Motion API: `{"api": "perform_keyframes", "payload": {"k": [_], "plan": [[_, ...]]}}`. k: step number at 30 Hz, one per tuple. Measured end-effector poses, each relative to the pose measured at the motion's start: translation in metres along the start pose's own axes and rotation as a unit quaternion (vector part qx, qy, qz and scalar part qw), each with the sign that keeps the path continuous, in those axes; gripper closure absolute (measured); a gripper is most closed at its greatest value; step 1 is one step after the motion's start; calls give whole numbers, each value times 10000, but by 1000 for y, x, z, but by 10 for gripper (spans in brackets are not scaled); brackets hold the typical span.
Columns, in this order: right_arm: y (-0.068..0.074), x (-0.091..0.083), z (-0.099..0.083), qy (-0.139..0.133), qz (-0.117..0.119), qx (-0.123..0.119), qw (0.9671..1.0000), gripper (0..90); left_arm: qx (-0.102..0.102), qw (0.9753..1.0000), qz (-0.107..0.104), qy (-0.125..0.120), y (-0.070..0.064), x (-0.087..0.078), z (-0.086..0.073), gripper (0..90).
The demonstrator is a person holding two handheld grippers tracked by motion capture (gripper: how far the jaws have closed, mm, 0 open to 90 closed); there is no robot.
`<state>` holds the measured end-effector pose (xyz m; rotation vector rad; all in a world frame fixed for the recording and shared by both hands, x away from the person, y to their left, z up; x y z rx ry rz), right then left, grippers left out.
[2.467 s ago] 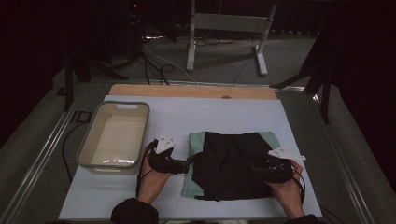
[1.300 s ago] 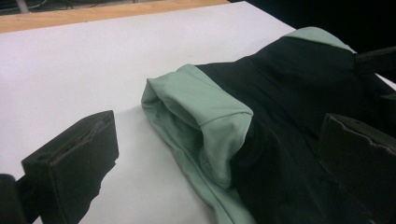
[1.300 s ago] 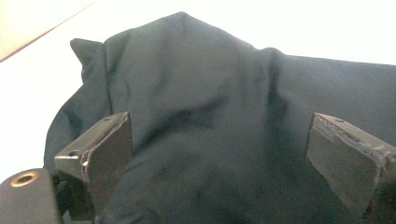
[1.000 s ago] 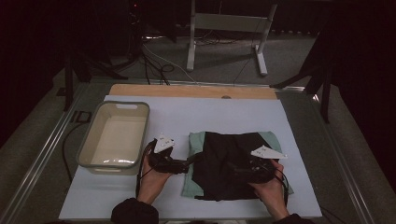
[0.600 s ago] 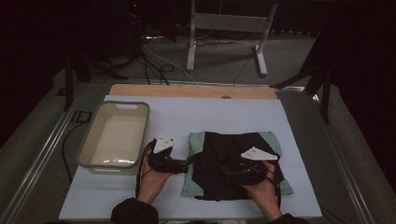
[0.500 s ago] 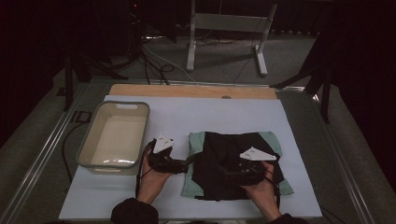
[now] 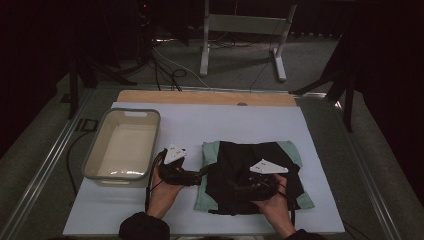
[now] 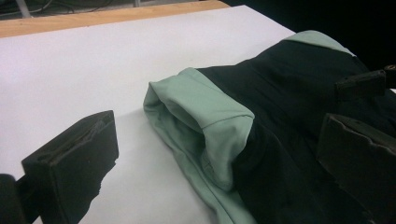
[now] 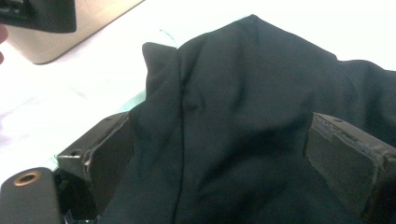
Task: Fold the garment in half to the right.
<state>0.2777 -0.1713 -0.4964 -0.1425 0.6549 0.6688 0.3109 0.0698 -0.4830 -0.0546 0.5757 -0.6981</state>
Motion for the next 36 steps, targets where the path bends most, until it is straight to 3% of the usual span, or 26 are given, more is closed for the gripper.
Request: {"api": "perform_keyframes", "payload": {"k": [12, 20, 28, 36], "plan": [[13, 11, -3, 237, -28, -55, 9997, 114, -16, 10000, -9, -31, 0, -1, 1, 1], [26, 17, -3, 287, 157, -194, 9993, 116, -7, 10000, -16, -36, -1, -2, 1, 1], [37, 22, -6, 407, 294, -278, 9984, 184, -8, 10000, -13, -37, 0, -2, 1, 1], [54, 30, -8, 576, 595, -561, 9950, 242, -8, 10000, -8, -37, 0, -2, 1, 2]]}}
Point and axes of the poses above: each handheld gripper's, and its own axes: x roughly forward along the jaws, z roughly out of its top, y roughly to its left, the point moved 3 cm from there along x, roughly forward along the jaws, and after that the axes turned 4 degrees about -x, right-handed, at the moved point
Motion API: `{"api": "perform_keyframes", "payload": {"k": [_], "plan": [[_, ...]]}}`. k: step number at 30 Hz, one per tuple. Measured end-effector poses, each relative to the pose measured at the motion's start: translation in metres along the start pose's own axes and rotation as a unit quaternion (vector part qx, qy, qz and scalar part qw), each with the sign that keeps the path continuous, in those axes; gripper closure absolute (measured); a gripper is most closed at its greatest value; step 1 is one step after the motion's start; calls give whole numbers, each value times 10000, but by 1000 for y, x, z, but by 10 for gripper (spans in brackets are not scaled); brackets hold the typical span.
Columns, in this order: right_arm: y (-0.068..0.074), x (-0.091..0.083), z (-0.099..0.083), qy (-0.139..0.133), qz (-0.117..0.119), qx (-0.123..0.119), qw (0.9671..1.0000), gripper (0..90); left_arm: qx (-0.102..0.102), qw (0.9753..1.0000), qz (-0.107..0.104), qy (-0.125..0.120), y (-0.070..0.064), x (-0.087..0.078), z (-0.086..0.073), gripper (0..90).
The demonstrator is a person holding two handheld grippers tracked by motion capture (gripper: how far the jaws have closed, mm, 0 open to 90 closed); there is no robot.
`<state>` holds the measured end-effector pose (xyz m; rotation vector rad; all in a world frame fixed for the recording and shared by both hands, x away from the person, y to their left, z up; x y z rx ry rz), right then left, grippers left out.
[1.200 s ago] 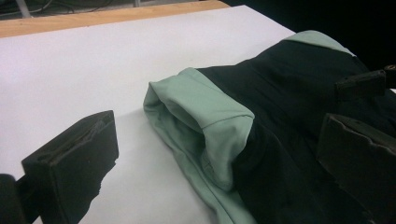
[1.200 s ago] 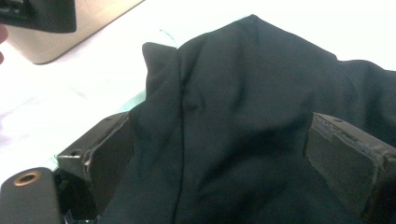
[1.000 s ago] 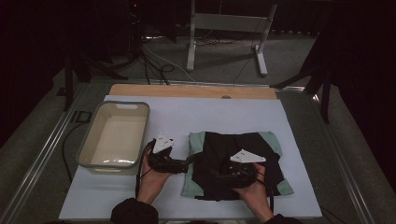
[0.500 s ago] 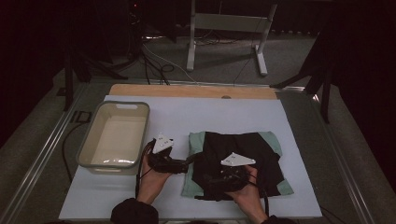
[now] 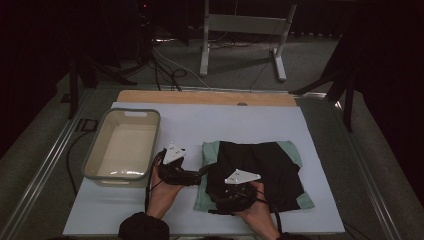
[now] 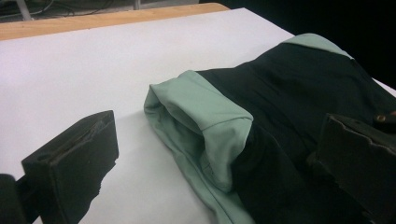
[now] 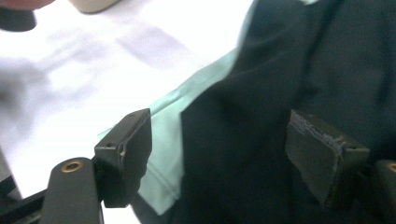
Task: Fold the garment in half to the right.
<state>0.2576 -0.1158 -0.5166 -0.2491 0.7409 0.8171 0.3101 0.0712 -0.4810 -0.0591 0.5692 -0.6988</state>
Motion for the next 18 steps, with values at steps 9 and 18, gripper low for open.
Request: {"api": "perform_keyframes", "payload": {"k": [9, 18], "plan": [[12, 14, -4, 266, 131, -313, 9991, 137, -5, 10000, -1, -5, 0, 0, 0, 1], [21, 26, -8, 496, 241, -459, 9974, 114, -36, 10000, 3, -27, 1, -1, 0, 2]]}}
Point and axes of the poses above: each handheld gripper's, and its own axes: x roughly forward along the jaws, z roughly out of its top, y roughly to its left, the point moved 3 cm from there along x, roughly forward along the jaws, and after that the axes turned 4 degrees about -x, right-handed, at the moved point
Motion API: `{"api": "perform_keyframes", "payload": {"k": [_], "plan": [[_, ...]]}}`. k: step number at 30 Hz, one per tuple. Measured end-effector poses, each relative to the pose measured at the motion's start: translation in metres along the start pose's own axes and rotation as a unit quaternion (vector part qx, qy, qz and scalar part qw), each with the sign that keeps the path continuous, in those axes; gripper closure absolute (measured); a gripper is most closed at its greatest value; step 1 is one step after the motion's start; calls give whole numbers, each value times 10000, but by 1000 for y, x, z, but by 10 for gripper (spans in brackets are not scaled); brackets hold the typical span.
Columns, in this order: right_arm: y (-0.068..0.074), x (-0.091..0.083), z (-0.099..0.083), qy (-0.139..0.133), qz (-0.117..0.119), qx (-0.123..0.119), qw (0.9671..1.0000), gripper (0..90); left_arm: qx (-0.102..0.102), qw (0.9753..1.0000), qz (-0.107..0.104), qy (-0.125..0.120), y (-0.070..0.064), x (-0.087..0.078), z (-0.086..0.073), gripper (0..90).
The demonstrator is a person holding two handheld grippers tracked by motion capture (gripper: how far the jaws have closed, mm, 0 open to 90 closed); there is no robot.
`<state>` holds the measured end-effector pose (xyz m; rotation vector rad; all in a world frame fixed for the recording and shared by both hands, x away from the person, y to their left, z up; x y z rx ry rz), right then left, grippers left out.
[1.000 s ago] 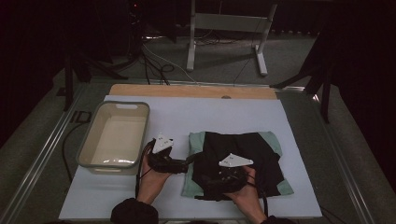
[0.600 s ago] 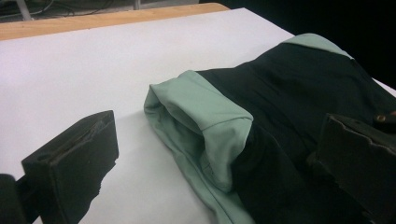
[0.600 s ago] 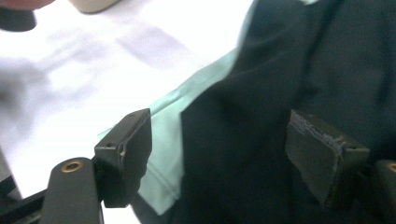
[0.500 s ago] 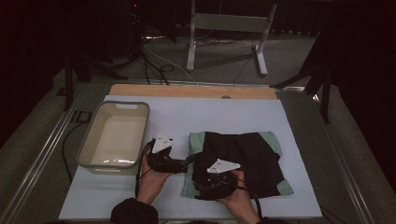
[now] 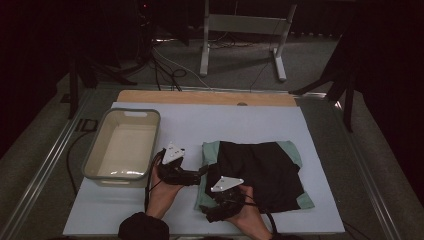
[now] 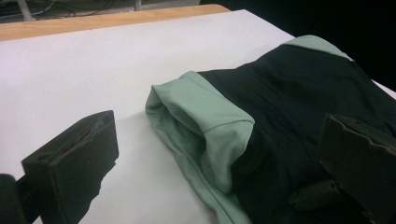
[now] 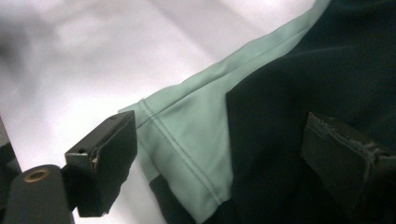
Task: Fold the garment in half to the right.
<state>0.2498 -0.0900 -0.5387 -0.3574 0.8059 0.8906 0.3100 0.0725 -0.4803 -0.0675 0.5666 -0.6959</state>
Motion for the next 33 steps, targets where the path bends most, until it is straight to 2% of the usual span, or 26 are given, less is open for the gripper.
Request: {"api": "perform_keyframes", "payload": {"k": [6, 11, 15, 18, 21, 22, 26, 29, 31, 33], "plan": [[2, 2, -2, 49, -15, -132, 9999, 96, 1, 10000, -2, -10, 0, 0, 0, 1], [5, 4, -3, 98, -120, -309, 9994, 96, 1, 10000, -4, -12, 0, 0, 0, 2], [5, 1, -3, 76, -118, -319, 9994, 95, -14, 10000, -4, -28, 0, -1, 1, 2], [5, -3, -3, 42, -238, -439, 9987, 95, -36, 10000, -1, -41, 1, -2, 1, 1], [5, -5, -4, 30, -459, -575, 9973, 94, -35, 10000, -8, -49, 2, -2, 1, 1], [5, -6, -5, 35, -460, -595, 9972, 90, -33, 10000, -10, -51, 2, -3, 1, 1], [5, -11, -7, 11, -468, -587, 9972, 89, -52, 10000, -7, -70, 2, -3, 2, 1], [3, -14, -8, 3, -396, -462, 9981, 88, -46, 10000, -9, -61, 1, -3, 2, 1], [1, -12, -11, 85, -301, -355, 9989, 88, -41, 10000, -13, -54, 1, -3, 2, 1], [1, -7, -14, 247, -251, -380, 9987, 88, -29, 10000, -13, -56, 1, -3, 2, 2]]}}
Point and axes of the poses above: each handheld gripper's, and its own axes: x roughly forward along the jaws, z roughly out of its top, y roughly to its left, the point moved 3 cm from there along x, roughly forward along the jaws, and after that the axes turned 4 degrees about -x, right-handed, at the moved point
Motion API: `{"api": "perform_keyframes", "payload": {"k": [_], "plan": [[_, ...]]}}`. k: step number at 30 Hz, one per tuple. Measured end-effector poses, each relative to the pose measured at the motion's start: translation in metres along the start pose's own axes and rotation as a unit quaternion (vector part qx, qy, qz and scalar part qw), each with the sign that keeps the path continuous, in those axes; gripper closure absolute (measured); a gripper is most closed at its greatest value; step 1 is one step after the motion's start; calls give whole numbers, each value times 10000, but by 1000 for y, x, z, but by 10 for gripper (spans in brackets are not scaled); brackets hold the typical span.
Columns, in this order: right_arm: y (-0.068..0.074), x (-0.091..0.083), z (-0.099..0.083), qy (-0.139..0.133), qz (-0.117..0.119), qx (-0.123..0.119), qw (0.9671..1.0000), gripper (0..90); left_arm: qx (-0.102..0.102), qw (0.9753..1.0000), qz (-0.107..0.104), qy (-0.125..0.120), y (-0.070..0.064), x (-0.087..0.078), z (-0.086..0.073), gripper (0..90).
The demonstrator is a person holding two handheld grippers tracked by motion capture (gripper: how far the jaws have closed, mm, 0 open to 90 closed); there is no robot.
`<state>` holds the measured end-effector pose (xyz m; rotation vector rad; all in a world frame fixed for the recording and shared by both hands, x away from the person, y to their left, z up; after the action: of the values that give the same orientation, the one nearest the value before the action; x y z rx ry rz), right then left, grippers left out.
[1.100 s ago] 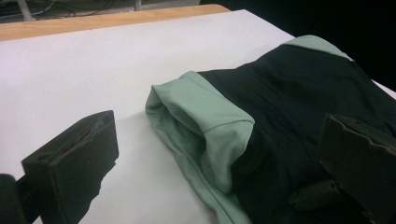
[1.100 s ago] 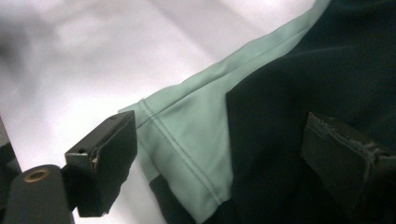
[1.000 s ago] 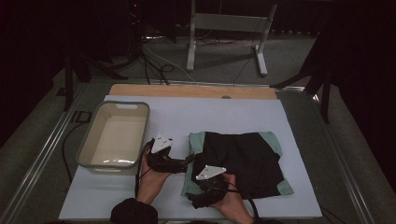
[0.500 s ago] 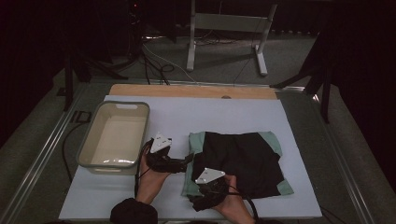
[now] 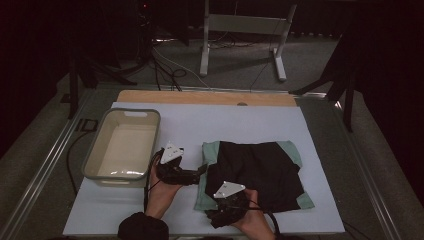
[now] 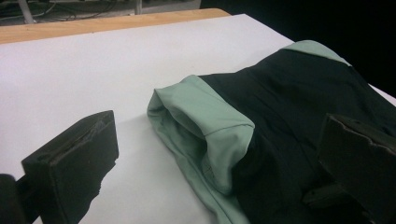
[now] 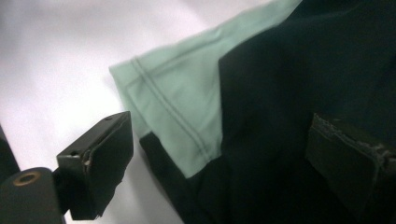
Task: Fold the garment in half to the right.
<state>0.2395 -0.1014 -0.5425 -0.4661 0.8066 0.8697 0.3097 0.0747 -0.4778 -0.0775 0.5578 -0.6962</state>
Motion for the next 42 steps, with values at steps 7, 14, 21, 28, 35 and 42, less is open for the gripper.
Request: {"api": "perform_keyframes", "payload": {"k": [7, 14, 21, 28, 35, 42], "plan": [[2, 1, 1, 88, 7, -48, 9999, 128, -49, 10000, -3, -15, 2, 0, 0, 1], [-6, -5, 2, 39, -324, 229, 9992, 520, -62, 10000, -8, -16, 1, 0, 0, 2], [-14, -7, 3, 89, -683, 262, 9973, 815, -52, 10000, -9, 5, 1, 1, -1, 2], [-14, -10, 1, 47, -381, 367, 9986, 835, -38, 10000, 4, 36, 2, 1, -2, 1], [-12, -19, -1, 20, -317, 394, 9987, 836, -45, 10000, 13, 3, 3, 1, -2, 1], [-14, -33, -6, -49, -274, 458, 9986, 836, -99, 9999, -36, -134, 4, -1, -1, 1]]}}
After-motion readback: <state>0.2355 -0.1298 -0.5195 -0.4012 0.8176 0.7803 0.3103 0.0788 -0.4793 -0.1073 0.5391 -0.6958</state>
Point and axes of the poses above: each handheld gripper's, and its own axes: x roughly forward along the jaws, z roughly out of its top, y roughly to its left, the point moved 3 cm from there along x, roughly forward along the jaws, and after that the axes turned 4 degrees about -x, right-handed, at the moved point
